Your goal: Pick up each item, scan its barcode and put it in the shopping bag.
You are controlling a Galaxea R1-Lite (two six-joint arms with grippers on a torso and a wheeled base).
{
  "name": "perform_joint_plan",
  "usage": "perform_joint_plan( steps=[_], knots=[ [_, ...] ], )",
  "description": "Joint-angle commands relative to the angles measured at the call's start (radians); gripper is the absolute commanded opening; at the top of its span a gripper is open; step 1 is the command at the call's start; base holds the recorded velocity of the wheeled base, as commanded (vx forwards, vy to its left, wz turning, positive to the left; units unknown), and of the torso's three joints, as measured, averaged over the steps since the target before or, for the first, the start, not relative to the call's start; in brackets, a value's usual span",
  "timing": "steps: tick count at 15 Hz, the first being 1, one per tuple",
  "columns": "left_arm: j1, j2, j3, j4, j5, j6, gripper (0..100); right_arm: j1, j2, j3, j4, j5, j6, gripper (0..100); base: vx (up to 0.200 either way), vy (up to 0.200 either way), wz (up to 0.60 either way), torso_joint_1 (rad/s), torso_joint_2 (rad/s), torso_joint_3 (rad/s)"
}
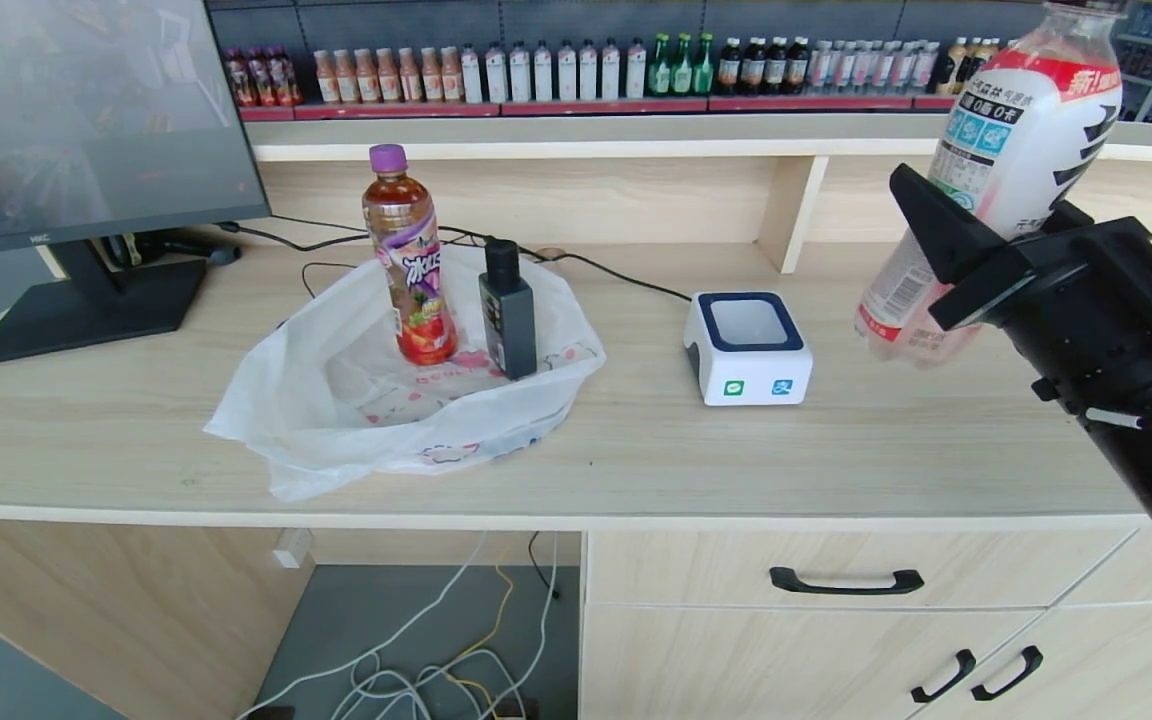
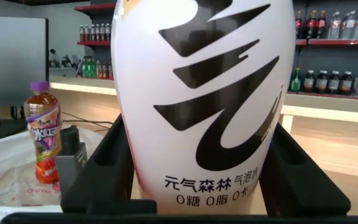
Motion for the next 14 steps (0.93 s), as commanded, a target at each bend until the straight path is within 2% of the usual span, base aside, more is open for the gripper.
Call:
perform_joint_plan(
  steps=[1,3,9,14],
  knots=[
    [-0.001,0.0,0.0,0.0,0.0,0.0,100,0.02,-0.004,0.024,-0.002,-0.006,-0.001,0,0.0,0.0,0.0,0.0,0.0,0.0],
    [0.0,0.0,0.0,0.0,0.0,0.0,100,0.053,-0.004,0.063,-0.002,-0.036,0.002,0,0.0,0.0,0.0,0.0,0.0,0.0],
    [0.0,0.0,0.0,0.0,-0.002,-0.003,100,0.046,0.021,0.044,-0.002,-0.039,0.059,0,0.0,0.0,0.0,0.0,0.0,0.0],
    [0.0,0.0,0.0,0.0,0.0,-0.002,100,0.044,0.047,0.021,-0.002,-0.037,0.065,0,0.0,0.2,0.0,0.005,0.0,0.003]
  ],
)
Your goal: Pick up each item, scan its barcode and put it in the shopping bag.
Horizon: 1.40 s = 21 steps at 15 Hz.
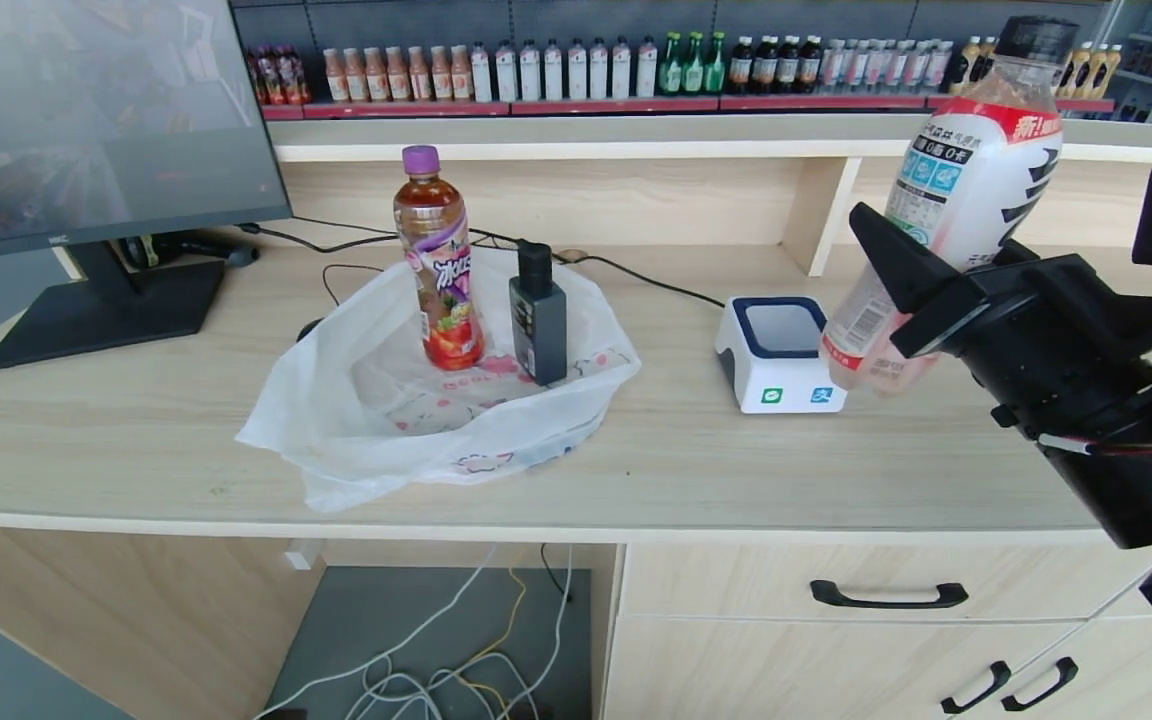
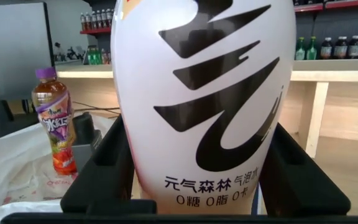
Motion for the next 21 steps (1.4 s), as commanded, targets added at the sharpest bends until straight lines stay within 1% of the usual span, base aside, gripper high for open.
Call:
perform_joint_plan(
  steps=[1,5,16,19,21],
  knots=[
    [0.001,0.0,0.0,0.0,0.001,-0.001,100,-0.001,0.012,0.004,-0.002,0.001,0.0,0,0.0,0.2,0.0,-0.007,0.0,0.002],
    [0.001,0.0,0.0,0.0,0.001,-0.001,100,0.001,0.013,0.006,-0.002,0.001,0.0,0,0.0,0.2,0.0,0.002,0.0,0.005],
    [0.001,0.0,0.0,0.0,0.001,-0.001,100,0.002,0.035,-0.068,-0.002,-0.002,-0.005,0,0.0,0.2,0.0,0.002,0.0,0.002],
    [0.0,0.0,0.0,0.0,-0.001,0.001,100,0.004,0.061,-0.12,-0.002,0.0,-0.005,0,0.0,0.0,0.0,0.0,0.0,0.0],
    [0.0,0.0,0.0,0.0,-0.001,0.002,100,0.012,0.087,-0.123,-0.002,0.0,-0.003,0,0.0,0.0,0.0,0.0,0.0,0.0]
  ],
)
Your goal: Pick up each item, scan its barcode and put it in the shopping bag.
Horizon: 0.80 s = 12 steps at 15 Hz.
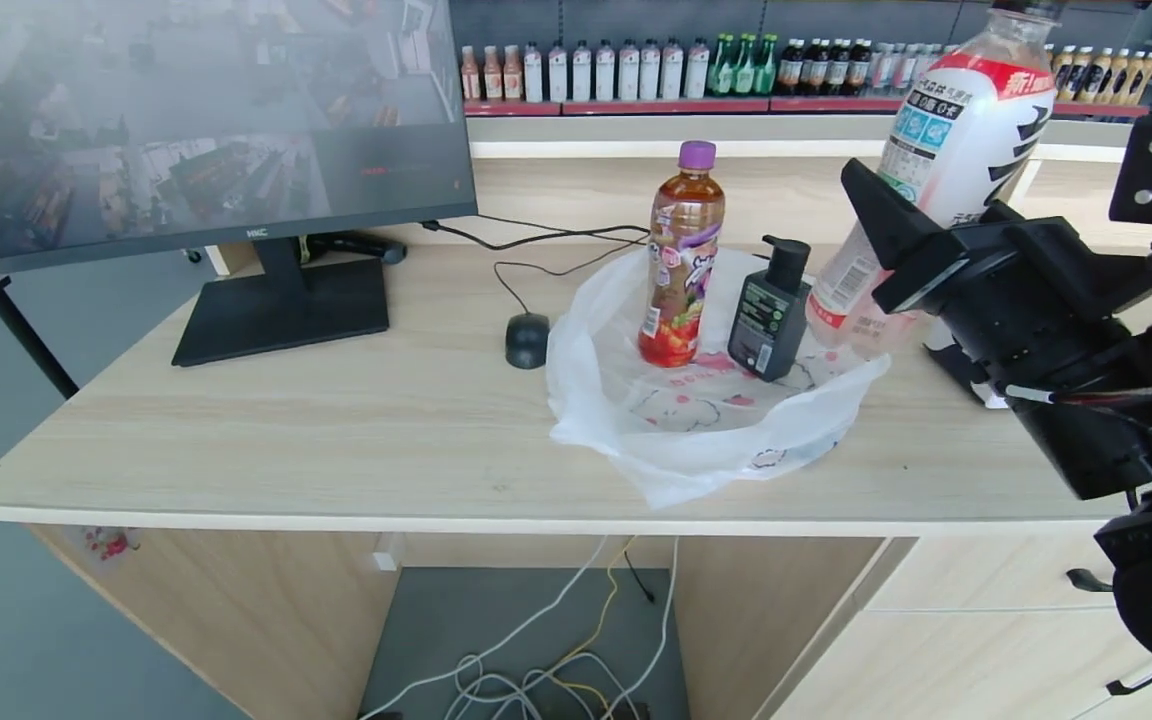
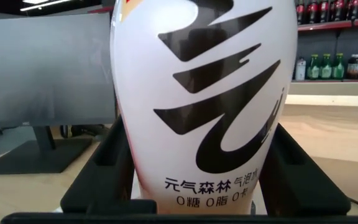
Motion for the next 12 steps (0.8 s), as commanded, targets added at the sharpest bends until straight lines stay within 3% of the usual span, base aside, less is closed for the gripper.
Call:
perform_joint_plan(
  steps=[1,7,12],
  knots=[
    [0.0,0.0,0.0,0.0,0.0,0.0,100,0.012,0.036,-0.008,0.001,0.003,0.003,0,0.0,0.0,0.0,0.0,0.0,0.0],
    [0.001,0.0,0.0,0.0,0.0,0.0,100,0.021,0.116,-0.01,0.001,0.003,0.015,0,0.0,0.0,0.0,0.0,0.0,0.0],
    [0.001,0.0,0.0,0.0,0.0,-0.001,100,0.043,0.245,-0.103,0.001,0.004,0.03,0,0.0,0.0,0.0,0.0,0.0,0.0]
  ],
)
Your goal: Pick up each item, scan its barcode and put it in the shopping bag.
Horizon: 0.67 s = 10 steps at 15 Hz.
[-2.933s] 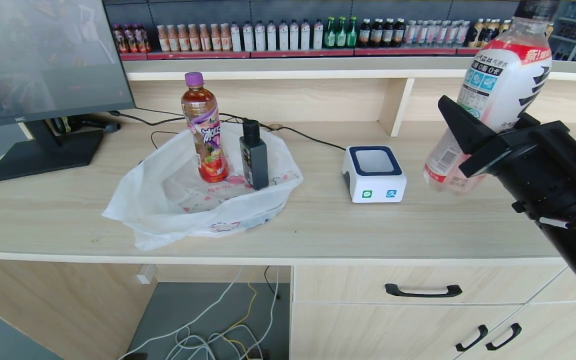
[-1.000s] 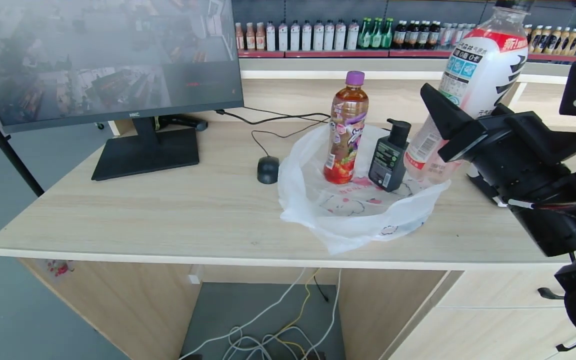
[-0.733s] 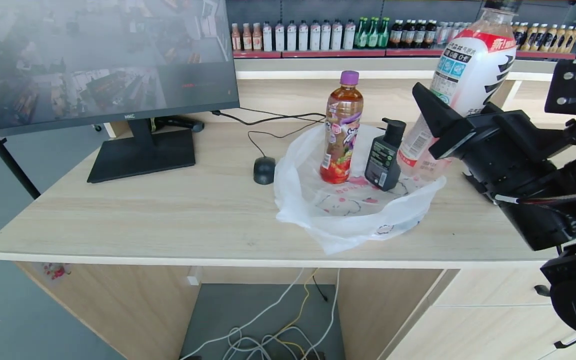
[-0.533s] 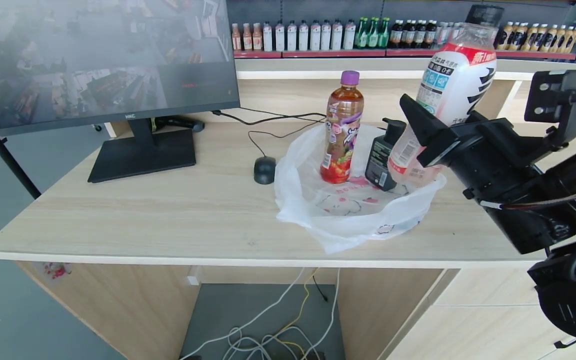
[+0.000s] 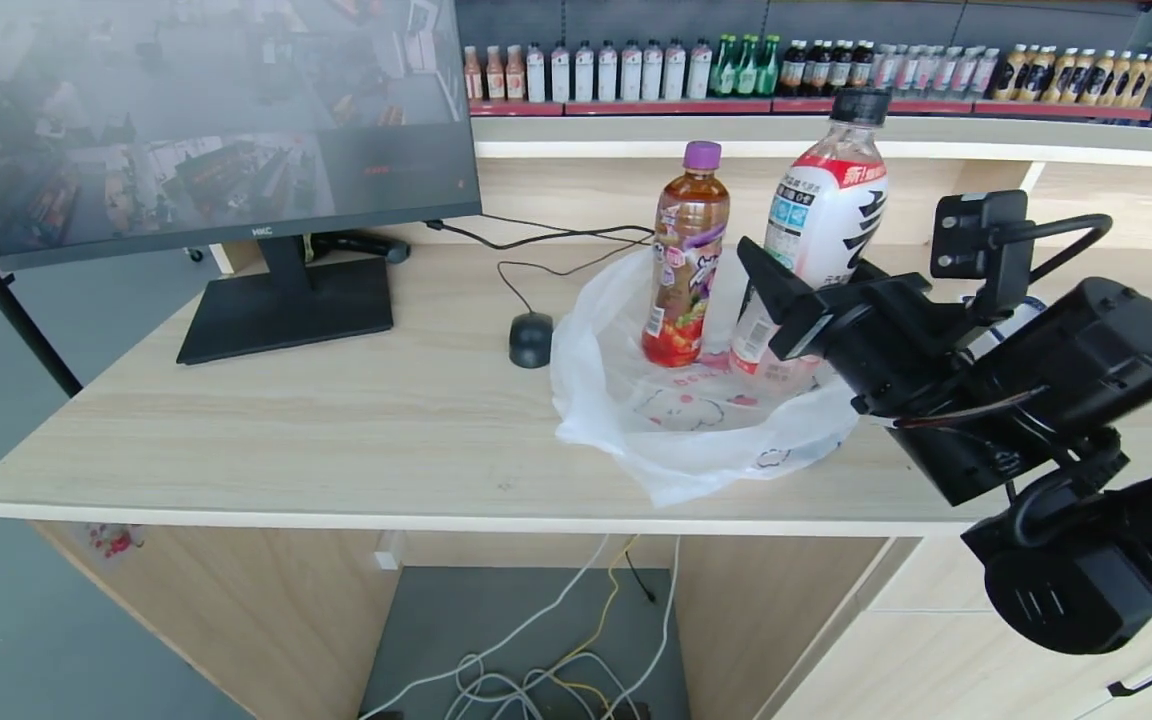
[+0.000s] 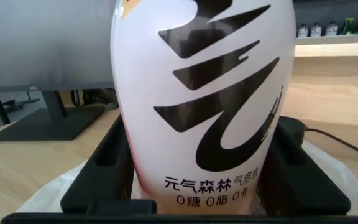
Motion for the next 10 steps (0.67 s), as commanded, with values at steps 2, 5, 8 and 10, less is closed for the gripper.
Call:
perform_joint_plan(
  steps=[2,5,8,10],
  knots=[
    [0.0,0.0,0.0,0.0,0.0,0.0,100,0.053,0.112,-0.058,-0.001,-0.002,-0.002,0,0.0,0.0,0.0,0.0,0.0,0.0],
    [0.0,0.0,0.0,0.0,0.0,0.0,100,0.053,0.132,-0.063,-0.001,-0.002,0.001,0,0.0,0.0,0.0,0.0,0.0,0.0],
    [0.0,0.0,0.0,0.0,0.002,0.0,100,0.031,0.156,-0.106,-0.001,-0.002,0.0,0,0.0,0.0,0.0,0.0,0.0,0.0],
    [0.0,0.0,0.0,0.0,0.002,0.0,100,0.031,0.166,-0.112,-0.001,-0.002,0.0,0,0.0,0.0,0.0,0.0,0.0,0.0]
  ],
)
